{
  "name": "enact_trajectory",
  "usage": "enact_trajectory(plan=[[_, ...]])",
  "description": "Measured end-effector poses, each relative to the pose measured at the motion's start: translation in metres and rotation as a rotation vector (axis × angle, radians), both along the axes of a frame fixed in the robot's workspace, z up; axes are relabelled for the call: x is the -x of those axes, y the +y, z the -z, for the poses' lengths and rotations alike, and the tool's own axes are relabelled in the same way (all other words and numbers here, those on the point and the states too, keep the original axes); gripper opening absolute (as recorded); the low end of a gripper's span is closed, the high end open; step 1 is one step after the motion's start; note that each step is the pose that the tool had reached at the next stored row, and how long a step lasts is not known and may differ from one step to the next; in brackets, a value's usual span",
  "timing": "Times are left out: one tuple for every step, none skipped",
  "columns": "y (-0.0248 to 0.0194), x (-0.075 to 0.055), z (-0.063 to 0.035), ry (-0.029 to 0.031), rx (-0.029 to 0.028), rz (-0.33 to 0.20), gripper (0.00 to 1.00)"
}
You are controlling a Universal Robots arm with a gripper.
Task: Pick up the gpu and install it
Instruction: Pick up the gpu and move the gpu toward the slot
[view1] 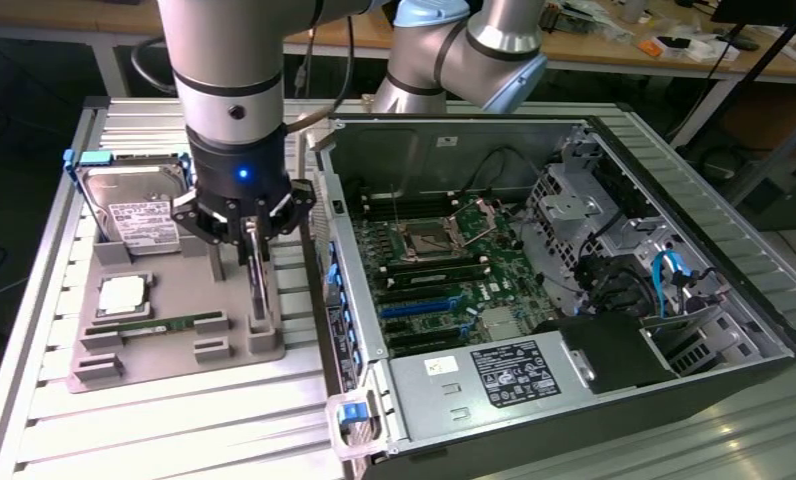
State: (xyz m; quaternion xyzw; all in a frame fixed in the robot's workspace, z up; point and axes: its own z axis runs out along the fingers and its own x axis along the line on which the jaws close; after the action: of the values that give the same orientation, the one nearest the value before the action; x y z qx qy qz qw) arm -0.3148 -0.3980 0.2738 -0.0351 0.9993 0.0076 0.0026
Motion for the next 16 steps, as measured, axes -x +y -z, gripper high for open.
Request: enact_trajectory(plan=[[0.0,0.0,-0.0014,0.0,0.0,0.0,0.28],[0.0,0.0,-0.0031,0.0,0.0,0.0,0.28],[0.0,0.0,-0.0044,0.0001,0.0,0.0,0.28],[0.0,0.0,-0.0056,0.0,0.0,0.0,0.28],[0.0,0.0,-0.0068,0.0,0.0,0.0,0.28],[0.0,0.0,-0.0081,-0.0001,-0.0001,0.0,0.28],[0.0,0.0,-0.0094,0.0,0.0,0.0,0.28],[0.0,0.0,-0.0107,0.0,0.0,0.0,0.28],[0.0,0.0,-0.0119,0.0,0.0,0.0,0.28],[0.0,0.0,-0.0131,0.0,0.0,0.0,0.28],[0.0,0.0,-0.0145,0.0,0.0,0.0,0.28],[0.0,0.0,-0.0166,-0.0001,0.0,0.0,0.28],[0.0,0.0,-0.0181,0.0001,0.0001,0.0,0.28],[0.0,0.0,-0.0211,-0.0001,-0.0001,0.0,0.28],[0.0001,0.0,-0.0235,0.0,0.0,0.0,0.28],[0.0001,0.0,-0.0252,0.0,-0.0001,0.0,0.28]])
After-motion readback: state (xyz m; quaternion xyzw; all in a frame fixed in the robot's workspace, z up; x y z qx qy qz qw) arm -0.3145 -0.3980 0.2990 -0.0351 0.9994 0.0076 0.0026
